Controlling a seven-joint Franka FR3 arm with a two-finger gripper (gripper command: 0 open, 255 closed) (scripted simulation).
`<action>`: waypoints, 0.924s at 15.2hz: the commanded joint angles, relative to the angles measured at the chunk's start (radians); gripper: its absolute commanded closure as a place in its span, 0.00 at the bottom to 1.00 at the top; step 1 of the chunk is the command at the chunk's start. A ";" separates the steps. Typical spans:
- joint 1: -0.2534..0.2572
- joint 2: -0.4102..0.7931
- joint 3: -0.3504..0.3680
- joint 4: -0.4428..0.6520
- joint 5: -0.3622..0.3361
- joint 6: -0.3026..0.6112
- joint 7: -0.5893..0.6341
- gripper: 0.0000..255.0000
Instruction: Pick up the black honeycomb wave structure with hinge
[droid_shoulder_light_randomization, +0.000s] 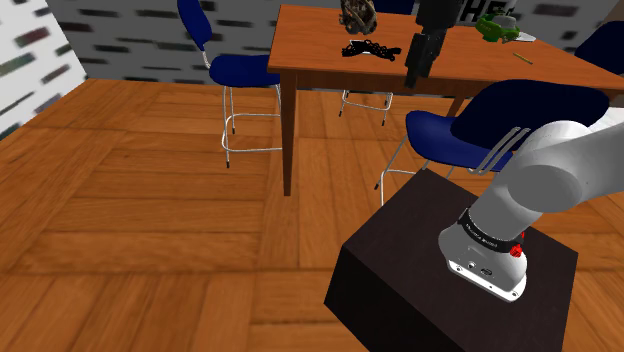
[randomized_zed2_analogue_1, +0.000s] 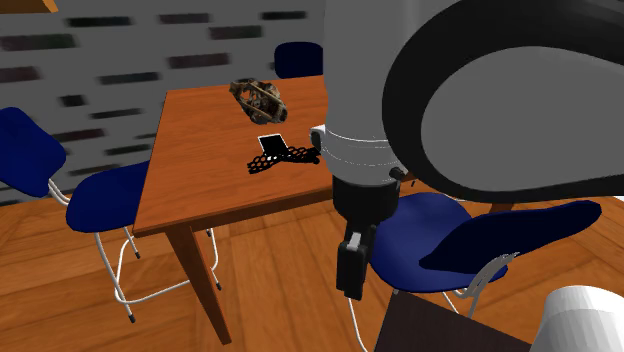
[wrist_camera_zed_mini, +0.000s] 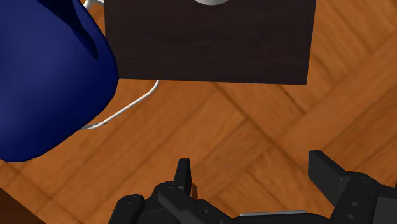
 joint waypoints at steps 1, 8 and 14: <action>0.000 0.000 0.000 0.000 0.000 0.000 0.000 0.00; -0.018 0.124 -0.176 0.063 -0.068 0.114 -0.269 0.00; -0.007 0.289 -0.320 0.182 -0.061 0.196 -0.505 0.00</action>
